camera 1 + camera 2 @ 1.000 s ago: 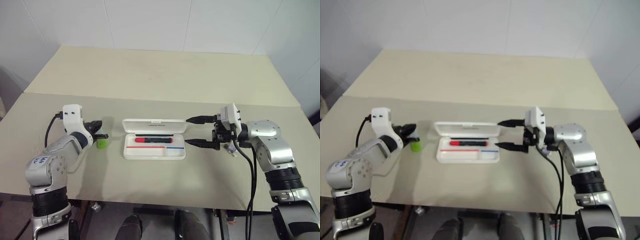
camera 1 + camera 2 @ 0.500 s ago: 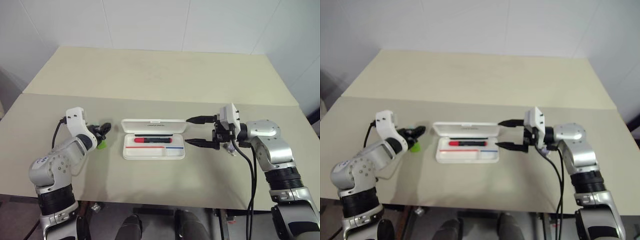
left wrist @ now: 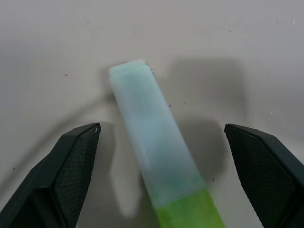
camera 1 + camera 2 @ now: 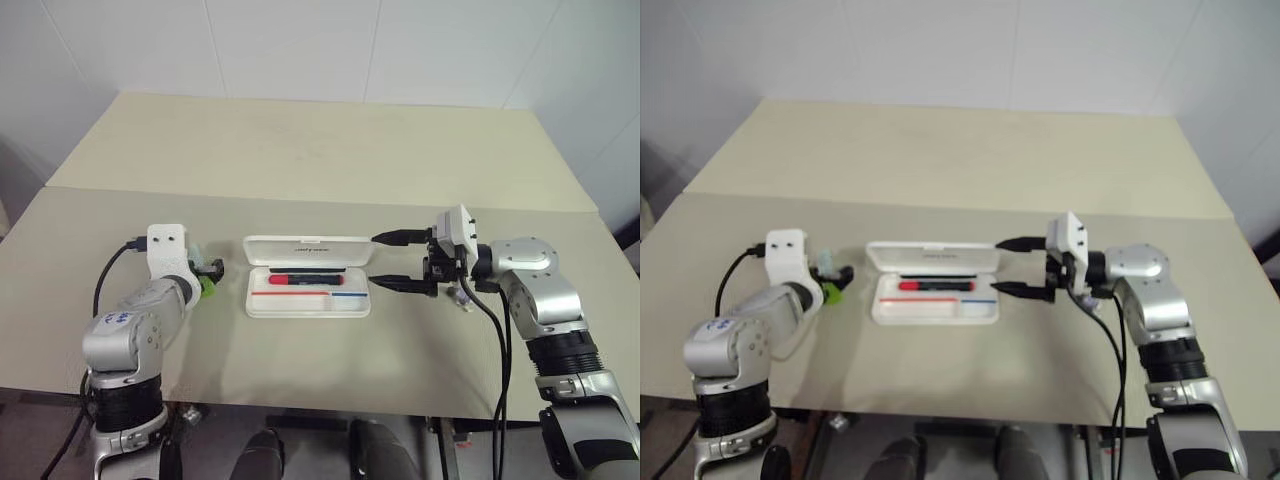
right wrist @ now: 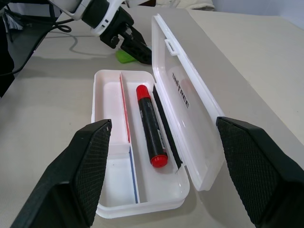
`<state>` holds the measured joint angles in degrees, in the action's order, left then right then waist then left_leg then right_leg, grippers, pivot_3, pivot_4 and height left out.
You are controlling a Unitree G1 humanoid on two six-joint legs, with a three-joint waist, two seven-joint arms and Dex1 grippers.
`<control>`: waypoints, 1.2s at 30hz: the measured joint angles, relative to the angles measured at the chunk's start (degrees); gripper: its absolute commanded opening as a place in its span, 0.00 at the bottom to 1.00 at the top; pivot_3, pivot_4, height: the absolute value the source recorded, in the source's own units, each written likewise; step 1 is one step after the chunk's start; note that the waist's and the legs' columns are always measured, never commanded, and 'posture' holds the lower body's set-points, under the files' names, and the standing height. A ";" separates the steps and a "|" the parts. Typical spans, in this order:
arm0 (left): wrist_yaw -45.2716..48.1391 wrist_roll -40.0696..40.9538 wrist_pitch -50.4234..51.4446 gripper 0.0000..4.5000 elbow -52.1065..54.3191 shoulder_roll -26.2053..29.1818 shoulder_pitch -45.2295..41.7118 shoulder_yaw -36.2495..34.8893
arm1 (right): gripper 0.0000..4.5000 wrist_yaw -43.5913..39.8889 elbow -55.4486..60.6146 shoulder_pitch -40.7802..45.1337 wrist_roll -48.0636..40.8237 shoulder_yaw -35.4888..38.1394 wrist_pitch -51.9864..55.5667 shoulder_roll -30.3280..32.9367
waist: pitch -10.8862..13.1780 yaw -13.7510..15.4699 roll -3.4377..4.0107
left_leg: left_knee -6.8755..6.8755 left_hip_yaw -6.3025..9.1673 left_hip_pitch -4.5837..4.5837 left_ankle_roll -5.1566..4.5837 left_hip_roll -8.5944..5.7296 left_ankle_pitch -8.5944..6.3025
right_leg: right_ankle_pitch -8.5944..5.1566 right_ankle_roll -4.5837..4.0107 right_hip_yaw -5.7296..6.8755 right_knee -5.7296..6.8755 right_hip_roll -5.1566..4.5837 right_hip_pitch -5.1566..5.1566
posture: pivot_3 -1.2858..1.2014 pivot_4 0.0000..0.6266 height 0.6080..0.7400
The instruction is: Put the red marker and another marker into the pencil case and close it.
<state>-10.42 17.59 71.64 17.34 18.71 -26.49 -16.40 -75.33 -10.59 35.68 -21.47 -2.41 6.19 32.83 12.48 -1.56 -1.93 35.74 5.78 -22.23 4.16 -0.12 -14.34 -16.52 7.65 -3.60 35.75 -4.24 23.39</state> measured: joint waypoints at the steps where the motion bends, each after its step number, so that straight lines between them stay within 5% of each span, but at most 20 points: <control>1: 0.03 -0.31 1.07 0.99 -0.31 0.10 -0.76 0.29 | 1.00 0.00 0.00 0.00 0.00 -0.01 -0.02 -0.03 | 0.00 0.00 0.00 | 0.00 0.00 0.00 0.00 0.00 0.00 | 0.00 0.00 0.00 0.00 0.00 0.00 | 0.52 0.24 1.00; 11: 0.93 -2.69 5.99 0.99 -2.51 -1.89 -5.22 -1.52 | 1.00 0.01 -0.05 -0.02 0.08 -0.08 -0.05 -0.05 | 0.00 -0.03 0.00 | 0.06 0.00 0.01 0.01 -0.01 0.00 | 0.01 0.01 0.00 0.04 -0.01 -0.01 | 0.52 0.24 1.00; 23: 0.44 -4.68 1.56 0.24 -1.35 -5.70 -3.22 -5.26 | 1.00 -0.31 0.39 -0.70 -1.28 0.48 0.22 0.50 | 0.00 0.00 0.00 | 0.13 0.00 0.00 0.01 -0.02 0.00 | 0.02 0.04 0.00 0.04 -0.01 -0.03 | 0.52 0.24 1.00; 31: 3.54 -4.50 0.21 0.24 -0.33 -4.78 -1.67 -5.14 | 1.00 -0.30 0.39 -0.72 -1.31 0.54 0.12 0.83 | 0.00 0.00 0.00 | 0.13 0.00 -0.02 0.00 -0.02 0.00 | 0.03 0.05 0.00 0.02 -0.01 -0.03 | 0.52 0.24 1.00; 36: 10.23 -3.72 -3.58 0.24 0.24 1.33 -1.08 -3.65 | 1.00 -0.34 0.34 -0.79 -1.48 1.13 0.08 1.62 | 0.00 -0.10 0.00 | 0.10 0.00 -0.04 0.00 -0.01 0.00 | 0.03 0.05 0.00 0.00 0.00 -0.01 | 0.52 0.24 1.00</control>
<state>-0.19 13.87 68.06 17.57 20.04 -27.57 -20.05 -75.67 -10.26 34.89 -22.95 -1.28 6.27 34.45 12.48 -1.66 -1.93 35.84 5.78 -22.27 4.16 -0.13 -14.34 -16.50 7.69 -3.60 35.75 -4.24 23.38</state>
